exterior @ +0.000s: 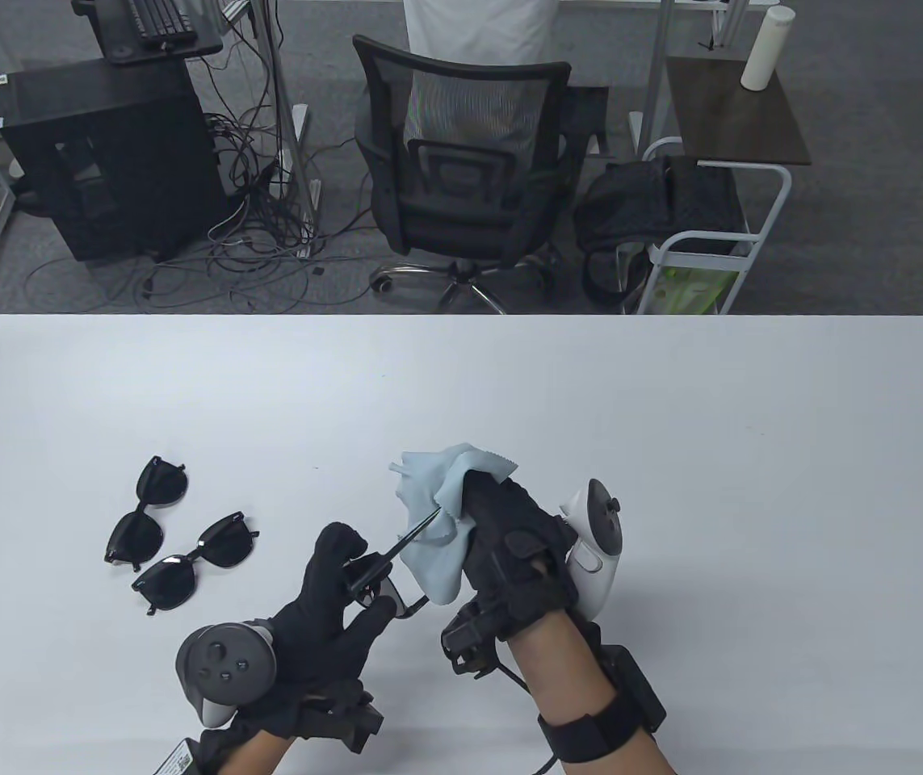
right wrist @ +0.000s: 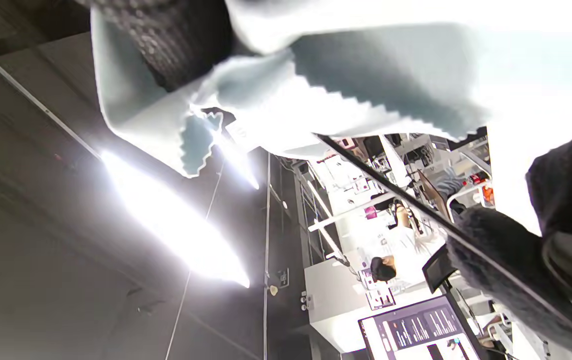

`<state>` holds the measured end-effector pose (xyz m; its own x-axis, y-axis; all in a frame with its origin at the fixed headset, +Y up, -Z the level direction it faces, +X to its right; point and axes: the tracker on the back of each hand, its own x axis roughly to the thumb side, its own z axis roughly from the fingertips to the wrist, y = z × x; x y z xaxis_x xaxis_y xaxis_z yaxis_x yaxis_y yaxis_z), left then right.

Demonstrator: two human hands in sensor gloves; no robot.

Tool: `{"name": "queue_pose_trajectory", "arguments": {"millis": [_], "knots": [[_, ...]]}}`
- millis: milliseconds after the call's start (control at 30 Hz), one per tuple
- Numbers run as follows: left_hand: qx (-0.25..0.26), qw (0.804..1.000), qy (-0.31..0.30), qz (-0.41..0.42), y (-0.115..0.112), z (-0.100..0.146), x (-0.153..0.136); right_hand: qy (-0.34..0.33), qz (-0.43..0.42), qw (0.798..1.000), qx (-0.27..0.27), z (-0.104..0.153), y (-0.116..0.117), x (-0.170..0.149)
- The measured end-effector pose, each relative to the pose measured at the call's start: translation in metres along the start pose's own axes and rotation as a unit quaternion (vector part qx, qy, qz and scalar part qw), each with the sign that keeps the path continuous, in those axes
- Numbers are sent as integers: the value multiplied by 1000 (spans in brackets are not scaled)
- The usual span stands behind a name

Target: Dust sunglasses

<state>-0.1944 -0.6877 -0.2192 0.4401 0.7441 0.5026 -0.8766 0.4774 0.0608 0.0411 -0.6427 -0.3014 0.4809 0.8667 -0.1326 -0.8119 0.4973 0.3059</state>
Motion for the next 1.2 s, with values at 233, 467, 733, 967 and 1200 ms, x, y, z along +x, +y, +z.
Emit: {"name": "queue_pose_trajectory", "arguments": {"millis": [233,467,733,967,1200], "knots": [[14,1000,9,12,6,-1,-3,-15,166,986,18,3,26,-16],[26,1000,12,13,11,-1,-5,-39,275,960,46,13,61,-37],[10,1000,5,22,7,-1,-2,-45,178,983,9,9,33,-11],[-8,1000,1,16,0,0,-1,-9,53,999,-5,4,2,-2],[13,1000,9,12,6,-1,-2,-2,136,991,14,3,19,-19]]}}
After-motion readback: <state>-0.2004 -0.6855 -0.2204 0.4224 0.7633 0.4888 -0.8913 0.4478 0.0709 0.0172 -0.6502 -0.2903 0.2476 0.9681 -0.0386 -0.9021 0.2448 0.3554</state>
